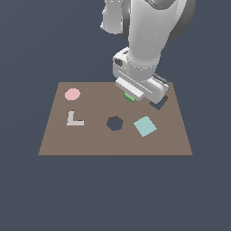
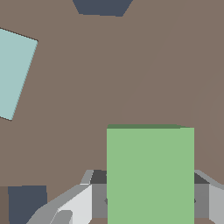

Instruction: Insert a designated object into the corresponding slot on a board.

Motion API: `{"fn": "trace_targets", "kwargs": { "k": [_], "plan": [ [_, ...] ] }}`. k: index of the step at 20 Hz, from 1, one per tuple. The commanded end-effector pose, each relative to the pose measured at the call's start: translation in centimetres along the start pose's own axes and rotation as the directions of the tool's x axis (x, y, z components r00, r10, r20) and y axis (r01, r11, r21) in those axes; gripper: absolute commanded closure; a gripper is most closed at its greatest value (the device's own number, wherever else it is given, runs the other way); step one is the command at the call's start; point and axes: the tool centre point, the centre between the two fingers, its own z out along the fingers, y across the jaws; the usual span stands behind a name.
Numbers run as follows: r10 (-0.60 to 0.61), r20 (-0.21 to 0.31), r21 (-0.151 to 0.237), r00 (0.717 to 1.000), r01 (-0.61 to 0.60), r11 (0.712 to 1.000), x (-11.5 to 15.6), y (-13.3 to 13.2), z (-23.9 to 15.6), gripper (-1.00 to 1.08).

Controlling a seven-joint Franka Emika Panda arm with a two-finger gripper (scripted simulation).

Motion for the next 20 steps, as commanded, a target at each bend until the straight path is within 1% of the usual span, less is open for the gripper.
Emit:
{"fn": "trace_targets", "kwargs": {
  "k": [1, 4, 9, 12, 16, 20],
  "plan": [
    [-0.003, 0.0, 0.001, 1.0, 0.003, 1.0, -0.4, -0.7, -0.1, 1.08],
    [-0.008, 0.0, 0.001, 1.0, 0.008, 1.0, -1.2, -2.2, -0.2, 1.08],
    [-0.02, 0.0, 0.001, 1.0, 0.02, 1.0, -3.1, -5.7, -0.5, 1.08],
    [-0.026, 0.0, 0.001, 1.0, 0.026, 1.0, -3.9, -7.4, -0.6, 1.08],
    [-0.03, 0.0, 0.001, 1.0, 0.03, 1.0, -4.5, -8.6, -0.7, 1.08],
    [-0.032, 0.0, 0.001, 0.999, 0.032, 0.999, -4.7, -8.7, -0.7, 1.08]
  ]
}}
